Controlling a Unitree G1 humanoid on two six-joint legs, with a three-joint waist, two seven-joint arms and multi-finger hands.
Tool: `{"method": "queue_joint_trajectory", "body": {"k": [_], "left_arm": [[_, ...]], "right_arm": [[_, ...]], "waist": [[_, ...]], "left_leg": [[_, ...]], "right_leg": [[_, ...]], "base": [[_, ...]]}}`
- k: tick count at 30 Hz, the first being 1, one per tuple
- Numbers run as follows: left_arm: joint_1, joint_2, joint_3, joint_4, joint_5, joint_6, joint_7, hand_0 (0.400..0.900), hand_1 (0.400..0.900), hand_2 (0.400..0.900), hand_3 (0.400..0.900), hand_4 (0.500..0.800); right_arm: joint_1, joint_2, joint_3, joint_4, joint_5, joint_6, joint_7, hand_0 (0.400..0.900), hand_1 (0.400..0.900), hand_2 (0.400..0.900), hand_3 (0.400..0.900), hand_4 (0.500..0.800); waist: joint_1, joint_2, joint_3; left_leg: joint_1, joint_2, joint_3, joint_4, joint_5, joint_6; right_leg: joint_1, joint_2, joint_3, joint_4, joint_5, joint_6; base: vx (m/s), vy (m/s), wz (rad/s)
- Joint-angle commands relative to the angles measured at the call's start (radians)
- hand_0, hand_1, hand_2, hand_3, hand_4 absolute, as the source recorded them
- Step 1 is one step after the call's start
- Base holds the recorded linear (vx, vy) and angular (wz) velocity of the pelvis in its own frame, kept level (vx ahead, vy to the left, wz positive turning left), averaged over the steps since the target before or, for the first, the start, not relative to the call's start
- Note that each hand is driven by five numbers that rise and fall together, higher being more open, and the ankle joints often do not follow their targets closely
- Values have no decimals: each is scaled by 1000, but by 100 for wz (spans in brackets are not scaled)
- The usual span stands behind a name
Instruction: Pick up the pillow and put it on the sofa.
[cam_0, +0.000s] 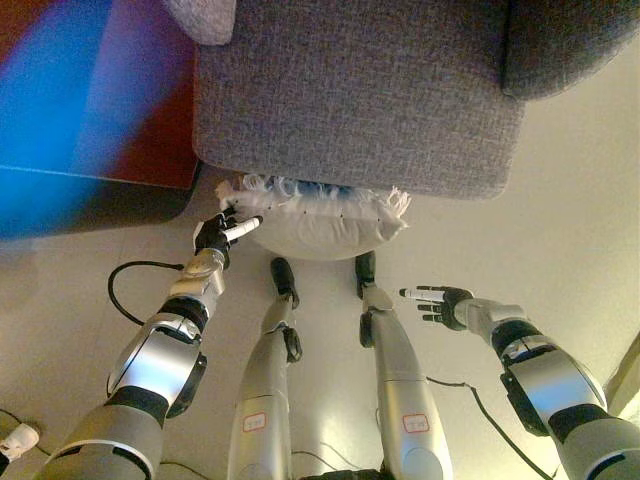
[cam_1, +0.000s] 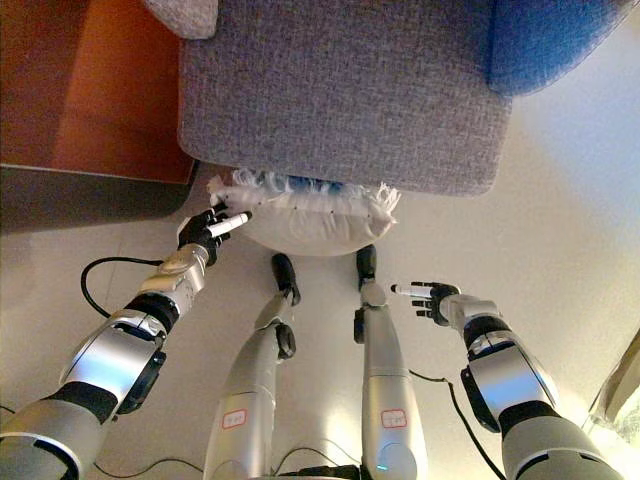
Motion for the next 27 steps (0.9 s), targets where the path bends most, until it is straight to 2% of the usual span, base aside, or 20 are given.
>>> {"method": "queue_joint_trajectory", "body": {"k": [1, 2, 5, 7, 11, 15, 16, 18, 21, 27], "left_arm": [[-55, 37, 35, 20, -19, -14, 14, 900, 900, 900, 900, 800], [-65, 54, 41, 28, -25, -16, 10, 900, 900, 900, 900, 800], [-76, 105, 45, 23, -36, -12, 5, 900, 900, 900, 900, 800], [-104, 137, 44, 18, -47, 5, 6, 900, 900, 900, 900, 800], [-181, 182, 21, 22, -61, 48, 12, 900, 900, 900, 900, 800], [-232, 188, 0, 20, -70, 67, 16, 900, 900, 900, 900, 800], [-245, 187, -6, 18, -66, 72, 16, 625, 625, 625, 625, 635], [-259, 182, -14, 10, -67, 72, 21, 400, 400, 400, 400, 500], [-273, 178, -29, -4, -65, 64, 7, 400, 400, 400, 400, 500], [-272, 181, -41, -36, -78, 58, 29, 400, 400, 400, 400, 500]], "right_arm": [[6, -45, 45, 55, 29, 42, -2, 900, 900, 900, 900, 800], [28, -68, 29, 51, 7, 21, 32, 900, 900, 900, 900, 800], [180, -114, -13, 49, -27, -120, 128, 900, 900, 900, 900, 800], [251, -127, -26, 40, -24, -182, 161, 900, 900, 900, 900, 800], [326, -129, -33, 10, -6, -242, 178, 900, 900, 900, 900, 800], [363, -117, -33, -26, 17, -269, 167, 900, 900, 900, 900, 800], [368, -113, -32, -34, 22, -270, 161, 900, 900, 900, 900, 800], [373, -108, -34, -47, 28, -268, 150, 900, 900, 900, 900, 800], [383, -106, -33, -56, 37, -272, 142, 900, 900, 900, 900, 800], [405, -99, -38, -75, 44, -289, 120, 900, 900, 900, 900, 800]], "waist": [[-12, 7, 13], [-20, 2, 12], [-42, -25, 12], [-56, -42, 13], [-85, -62, 13], [-106, -72, 13], [-111, -74, 13], [-117, -76, 13], [-123, -78, 13], [-129, -74, 13]], "left_leg": [[-80, -22, -65, 154, -114, -88], [-102, -18, -68, 166, -119, -92], [-146, -9, -70, 191, -131, -93], [-168, -4, -71, 196, -136, -92], [-210, 7, -72, 213, -143, -89], [-238, 11, -73, 226, -148, -90], [-244, 13, -73, 228, -148, -91], [-251, 14, -72, 233, -148, -93], [-263, 14, -74, 244, -149, -96], [-267, 13, -74, 251, -150, -102]], "right_leg": [[-20, 70, -2, 2, -61, 17], [-37, 79, 4, 12, -65, 19], [-71, 91, 16, 25, -69, 27], [-87, 95, 18, 25, -74, 27], [-128, 98, 22, 32, -73, 24], [-155, 96, 26, 29, -66, 24], [-159, 95, 26, 28, -64, 24], [-166, 94, 26, 26, -59, 24], [-177, 91, 27, 28, -54, 23], [-180, 87, 32, 21, -47, 24]], "base": [[8, -21, -11], [-12, -24, -17], [-2, -63, -10], [9, -87, 0], [8, -61, 6], [8, -35, 7], [9, -23, 9], [8, -17, 9], [4, -20, 9], [-1, -5, 9]]}}
